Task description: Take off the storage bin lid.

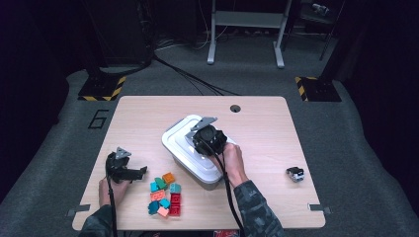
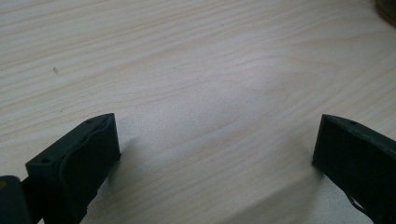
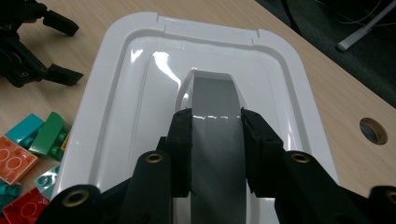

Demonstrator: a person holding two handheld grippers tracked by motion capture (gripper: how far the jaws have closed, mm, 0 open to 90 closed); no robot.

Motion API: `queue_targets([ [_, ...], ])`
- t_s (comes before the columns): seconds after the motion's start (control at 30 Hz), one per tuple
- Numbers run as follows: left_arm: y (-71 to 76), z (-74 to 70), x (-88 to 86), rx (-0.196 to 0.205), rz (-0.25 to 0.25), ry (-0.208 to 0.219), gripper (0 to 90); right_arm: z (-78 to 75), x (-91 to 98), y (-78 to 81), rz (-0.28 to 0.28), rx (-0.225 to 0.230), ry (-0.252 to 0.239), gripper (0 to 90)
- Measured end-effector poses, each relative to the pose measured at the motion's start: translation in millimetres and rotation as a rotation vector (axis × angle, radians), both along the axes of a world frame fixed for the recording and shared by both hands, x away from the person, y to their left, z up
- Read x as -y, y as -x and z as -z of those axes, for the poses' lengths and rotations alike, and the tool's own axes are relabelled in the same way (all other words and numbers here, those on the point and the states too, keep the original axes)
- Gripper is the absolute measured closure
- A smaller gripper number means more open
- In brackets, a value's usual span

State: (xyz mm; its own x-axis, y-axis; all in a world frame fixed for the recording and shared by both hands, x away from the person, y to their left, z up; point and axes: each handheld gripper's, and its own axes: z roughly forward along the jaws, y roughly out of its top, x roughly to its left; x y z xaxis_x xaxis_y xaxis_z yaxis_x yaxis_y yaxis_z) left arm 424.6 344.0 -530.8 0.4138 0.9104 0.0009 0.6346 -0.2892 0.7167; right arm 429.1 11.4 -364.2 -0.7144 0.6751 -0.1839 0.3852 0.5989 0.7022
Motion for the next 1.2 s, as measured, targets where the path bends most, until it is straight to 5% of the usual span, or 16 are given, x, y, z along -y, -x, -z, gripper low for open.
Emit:
queue_targets([
  [0.53,0.0,0.0,0.0,0.002,-0.001,0.000,0.3,-26.3,16.2,-4.8,0.036,0.055,-0.019,66.9],
  [1.2,-0.3,0.8,0.6,0.009,-0.007,0.004,0.3,-41.5,86.6,-34.5,0.256,0.055,-0.039,66.9],
])
